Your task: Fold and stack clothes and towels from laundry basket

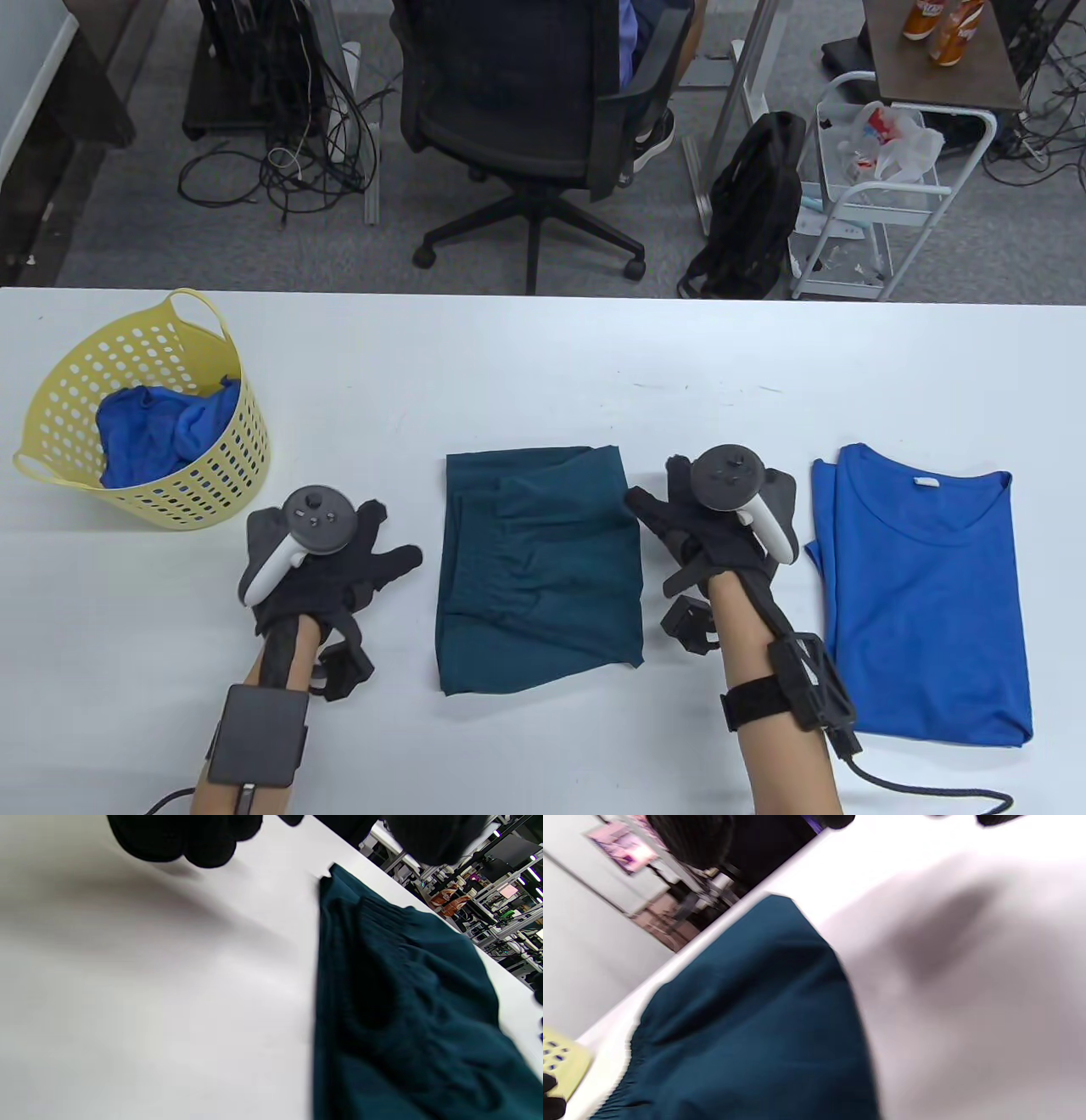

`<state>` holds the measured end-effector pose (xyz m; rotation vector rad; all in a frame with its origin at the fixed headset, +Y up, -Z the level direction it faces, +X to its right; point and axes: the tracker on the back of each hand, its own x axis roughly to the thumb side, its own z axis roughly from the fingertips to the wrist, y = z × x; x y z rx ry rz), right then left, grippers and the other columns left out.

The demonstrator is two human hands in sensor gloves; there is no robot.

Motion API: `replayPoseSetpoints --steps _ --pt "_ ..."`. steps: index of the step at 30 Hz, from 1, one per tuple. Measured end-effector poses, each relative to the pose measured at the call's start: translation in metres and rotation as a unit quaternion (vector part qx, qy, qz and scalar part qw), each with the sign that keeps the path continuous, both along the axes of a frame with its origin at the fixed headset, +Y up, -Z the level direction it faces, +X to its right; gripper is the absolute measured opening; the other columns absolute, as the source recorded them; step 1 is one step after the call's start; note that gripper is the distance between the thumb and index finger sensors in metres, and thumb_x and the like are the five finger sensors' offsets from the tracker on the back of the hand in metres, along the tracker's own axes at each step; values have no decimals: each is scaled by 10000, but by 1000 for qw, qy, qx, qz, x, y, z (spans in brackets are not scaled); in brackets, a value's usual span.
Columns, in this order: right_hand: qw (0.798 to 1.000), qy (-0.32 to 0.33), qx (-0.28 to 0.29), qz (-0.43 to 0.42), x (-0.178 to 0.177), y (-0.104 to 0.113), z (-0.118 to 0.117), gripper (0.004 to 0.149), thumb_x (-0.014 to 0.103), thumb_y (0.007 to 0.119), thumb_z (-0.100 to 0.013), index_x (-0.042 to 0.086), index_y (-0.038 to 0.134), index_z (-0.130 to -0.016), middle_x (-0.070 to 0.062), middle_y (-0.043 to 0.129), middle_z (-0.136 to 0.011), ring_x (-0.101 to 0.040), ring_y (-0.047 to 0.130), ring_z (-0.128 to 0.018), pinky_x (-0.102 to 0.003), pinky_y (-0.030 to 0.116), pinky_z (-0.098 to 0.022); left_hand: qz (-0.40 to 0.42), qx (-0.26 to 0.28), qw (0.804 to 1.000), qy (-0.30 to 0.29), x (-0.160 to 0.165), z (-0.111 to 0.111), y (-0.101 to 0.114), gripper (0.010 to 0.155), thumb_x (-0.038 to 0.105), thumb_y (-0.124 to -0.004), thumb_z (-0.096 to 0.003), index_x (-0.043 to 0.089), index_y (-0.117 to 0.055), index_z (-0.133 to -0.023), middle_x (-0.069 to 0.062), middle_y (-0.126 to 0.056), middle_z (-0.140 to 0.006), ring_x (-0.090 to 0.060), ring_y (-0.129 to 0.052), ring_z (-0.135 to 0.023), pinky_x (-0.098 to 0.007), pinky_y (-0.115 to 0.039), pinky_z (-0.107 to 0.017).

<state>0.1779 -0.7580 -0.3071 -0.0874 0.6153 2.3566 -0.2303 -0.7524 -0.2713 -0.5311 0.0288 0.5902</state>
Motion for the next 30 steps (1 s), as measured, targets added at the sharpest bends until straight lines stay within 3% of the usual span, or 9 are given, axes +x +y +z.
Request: replayPoseSetpoints --steps 4,13,15,17,19,21,25,27,30 --pt "998 -45 -29 -44 4 -31 -11 1021 550 632 -621 -119 54 -1132 -417 -109 -1053 -612 -128 -851 -751 23 -570 -36 -16 999 -14 32 -51 -10 1227 707 -770 -399 4 -197 -1224 -392 -308 -1229 -511 -601 -1049 -612 -650 -734" --pt "997 -80 9 -12 -27 -42 -36 1060 573 751 -535 -31 175 -1188 -381 -138 -1065 -652 -200 -760 -830 -51 -371 -175 -63 978 -97 64 -109 -25 1319 639 -870 -342 104 -27 -1205 -397 -19 -1213 -471 -492 -1002 -593 -630 -730" --pt "996 -88 25 13 -36 -41 -39 843 476 802 -543 107 375 -1169 -362 -95 -1087 -670 -167 -764 -837 -23 -381 -248 -59 959 -124 76 -116 -26 1350 633 -870 -311 119 21 -1186 -395 68 -1187 -548 -338 -1069 -701 -539 -760" --pt "995 -82 63 -9 -42 -34 -40 452 302 804 -569 158 689 -982 -309 104 -1153 -660 -69 -826 -832 39 -430 -270 -77 949 -141 84 -124 -26 1383 628 -871 -289 131 97 -1144 -399 102 -1161 -629 -248 -1108 -764 -503 -749" --pt "985 -45 132 -98 -42 -24 -38 378 227 775 -542 178 722 -913 -378 435 -1136 -626 231 -964 -827 169 -501 -276 -96 946 -142 92 -129 -25 1399 587 -906 -289 158 149 -1102 -393 124 -1140 -654 -208 -1092 -783 -481 -740" --pt "973 15 120 -199 -41 -14 -34 380 171 737 -558 172 669 -932 -355 511 -1132 -609 382 -1000 -844 249 -556 -295 -95 938 -158 99 -133 -25 1390 578 -919 -274 192 118 -1116 -386 104 -1147 -671 -183 -1071 -793 -467 -732" --pt "960 145 137 -197 -49 5 -11 388 150 692 -571 207 621 -948 -255 702 -1074 -522 717 -950 -823 524 -650 -290 -65 935 -196 105 -128 -20 1063 555 -926 -307 511 -282 -1152 -294 120 -1188 -664 -4 -1005 -801 -330 -721" --pt "955 157 165 -189 -55 11 1 390 155 678 -575 215 603 -953 -238 718 -1064 -506 749 -932 -813 575 -642 -291 -9 929 -227 105 -114 -12 667 570 -909 -356 526 -641 -965 -229 -30 -1266 -625 5 -1027 -793 -265 -717" --pt "951 121 224 -177 -60 20 15 397 154 653 -579 194 564 -964 -221 767 -1003 -454 846 -854 -749 685 -618 -279 105 923 -241 88 -83 11 535 606 -886 -368 510 -728 -870 -225 -284 -1288 -599 -182 -1087 -780 -336 -718"
